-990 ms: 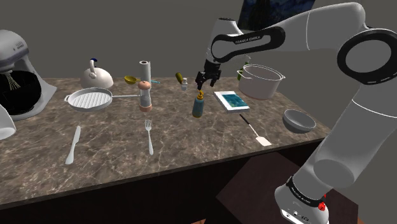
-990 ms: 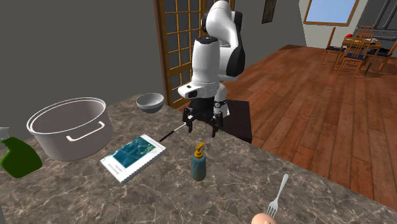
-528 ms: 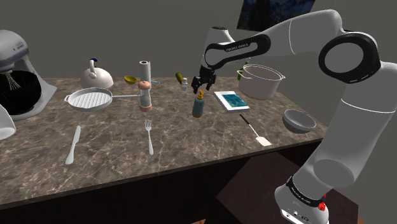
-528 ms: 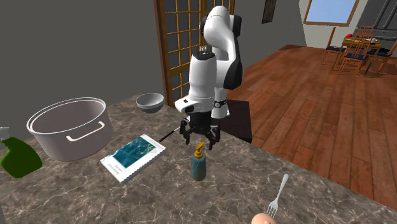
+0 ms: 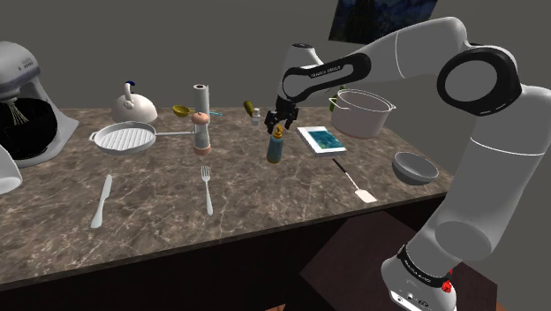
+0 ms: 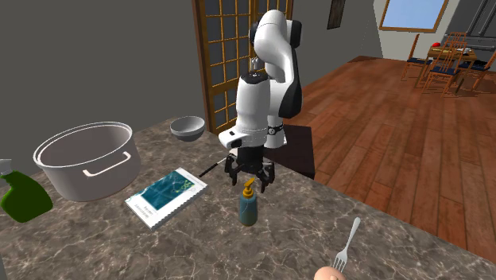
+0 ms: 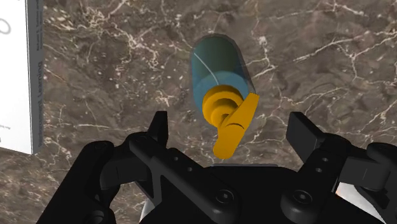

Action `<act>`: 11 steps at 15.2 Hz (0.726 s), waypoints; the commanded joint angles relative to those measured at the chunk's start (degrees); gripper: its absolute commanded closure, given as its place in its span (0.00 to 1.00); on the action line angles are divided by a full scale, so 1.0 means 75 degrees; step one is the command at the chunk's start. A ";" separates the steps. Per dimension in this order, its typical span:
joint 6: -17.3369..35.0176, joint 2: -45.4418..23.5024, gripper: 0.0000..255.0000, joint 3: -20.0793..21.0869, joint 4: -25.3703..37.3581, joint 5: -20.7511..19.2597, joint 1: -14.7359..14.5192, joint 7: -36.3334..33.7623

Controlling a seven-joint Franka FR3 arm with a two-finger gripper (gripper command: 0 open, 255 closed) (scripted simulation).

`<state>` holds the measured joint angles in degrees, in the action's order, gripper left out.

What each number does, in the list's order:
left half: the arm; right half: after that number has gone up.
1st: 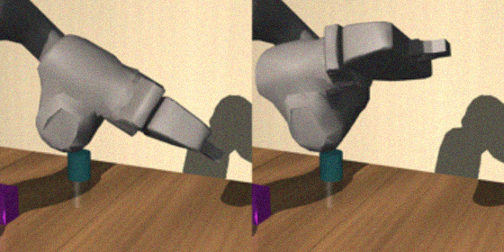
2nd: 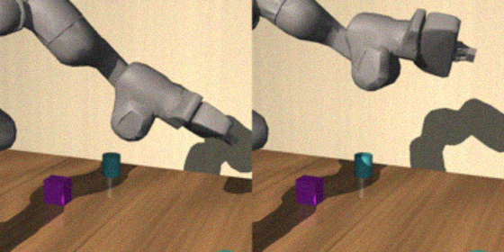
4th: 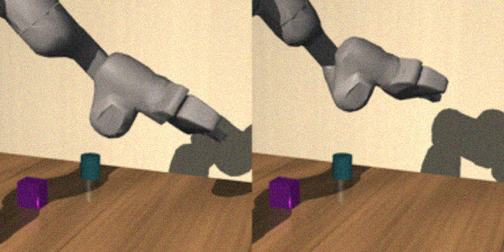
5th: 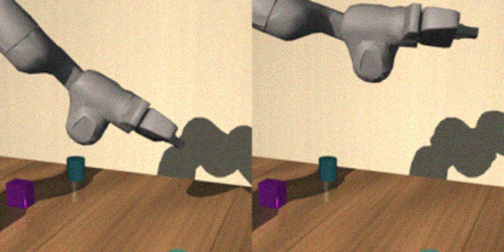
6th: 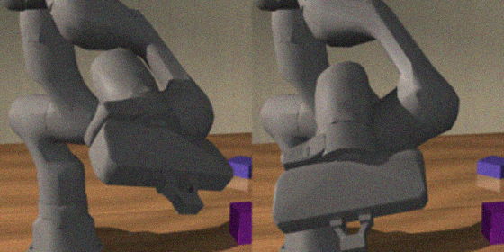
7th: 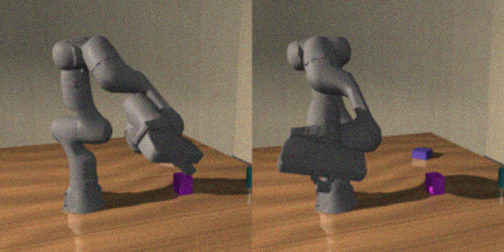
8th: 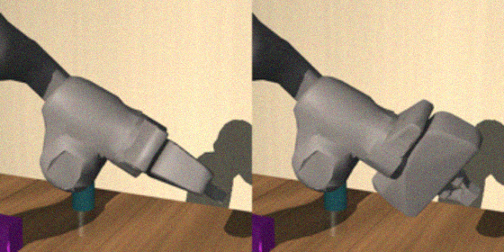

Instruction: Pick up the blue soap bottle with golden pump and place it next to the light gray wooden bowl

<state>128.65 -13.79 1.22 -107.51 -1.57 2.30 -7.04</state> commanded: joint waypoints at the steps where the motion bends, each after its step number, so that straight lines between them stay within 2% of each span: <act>1: 0.0001 -0.0002 0.00 0.0000 0.0002 0.0000 0.0000 0.0000; 2: 0.0000 -0.0001 0.00 0.0000 0.0001 0.0000 0.0000 0.0000; 3: 0.0000 -0.0001 1.00 0.0000 0.0001 0.0000 0.0000 0.0000; 11: -0.0001 -0.0001 1.00 0.0000 0.0003 0.0000 -0.0001 -0.0001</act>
<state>128.64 -13.78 1.22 -107.48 -1.57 2.30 -7.05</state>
